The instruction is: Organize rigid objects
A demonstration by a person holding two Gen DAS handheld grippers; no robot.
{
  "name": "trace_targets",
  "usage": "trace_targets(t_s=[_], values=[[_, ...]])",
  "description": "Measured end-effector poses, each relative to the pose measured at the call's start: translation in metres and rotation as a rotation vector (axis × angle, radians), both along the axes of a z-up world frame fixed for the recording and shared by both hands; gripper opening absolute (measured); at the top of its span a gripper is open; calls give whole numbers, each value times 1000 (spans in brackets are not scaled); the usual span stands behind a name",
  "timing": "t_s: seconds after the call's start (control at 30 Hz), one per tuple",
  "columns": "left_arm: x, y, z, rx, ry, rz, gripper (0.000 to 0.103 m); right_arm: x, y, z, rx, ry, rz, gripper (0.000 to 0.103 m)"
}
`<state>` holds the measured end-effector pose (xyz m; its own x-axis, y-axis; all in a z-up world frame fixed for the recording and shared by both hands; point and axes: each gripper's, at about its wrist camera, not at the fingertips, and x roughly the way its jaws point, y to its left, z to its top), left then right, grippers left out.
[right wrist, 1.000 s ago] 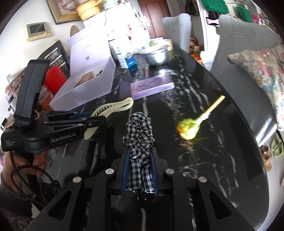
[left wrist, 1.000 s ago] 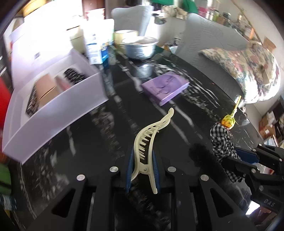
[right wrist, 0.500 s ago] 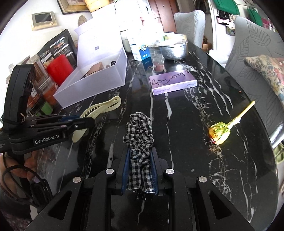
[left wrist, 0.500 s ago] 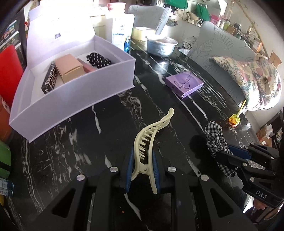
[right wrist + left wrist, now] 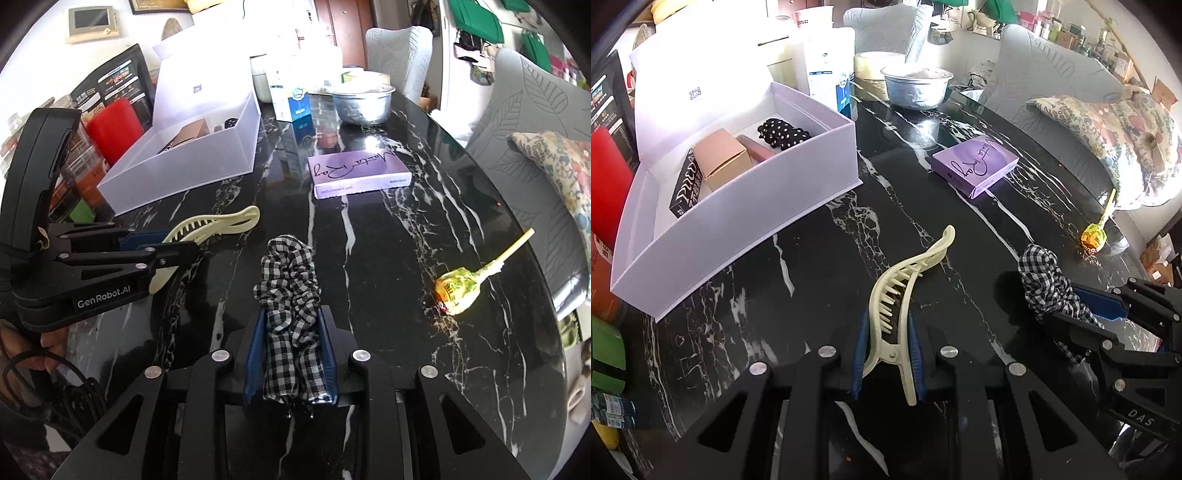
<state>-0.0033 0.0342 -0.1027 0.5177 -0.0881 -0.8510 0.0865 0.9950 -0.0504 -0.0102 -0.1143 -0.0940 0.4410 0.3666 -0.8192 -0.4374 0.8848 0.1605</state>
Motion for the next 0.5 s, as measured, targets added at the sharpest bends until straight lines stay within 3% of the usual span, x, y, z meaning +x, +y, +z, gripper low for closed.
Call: trace_targets(t_s=[0.3,0.37,0.5], values=[[-3,5,-1,-22,-25,10,21,1,2,0,-17,-14,-6,32],[-3,6,-1,-27,-26,15,21,0,4,0,-23,-18,-2,24],[-4,7,0,-31,-26,17,21,0,8,0,-42,-21,19,22]])
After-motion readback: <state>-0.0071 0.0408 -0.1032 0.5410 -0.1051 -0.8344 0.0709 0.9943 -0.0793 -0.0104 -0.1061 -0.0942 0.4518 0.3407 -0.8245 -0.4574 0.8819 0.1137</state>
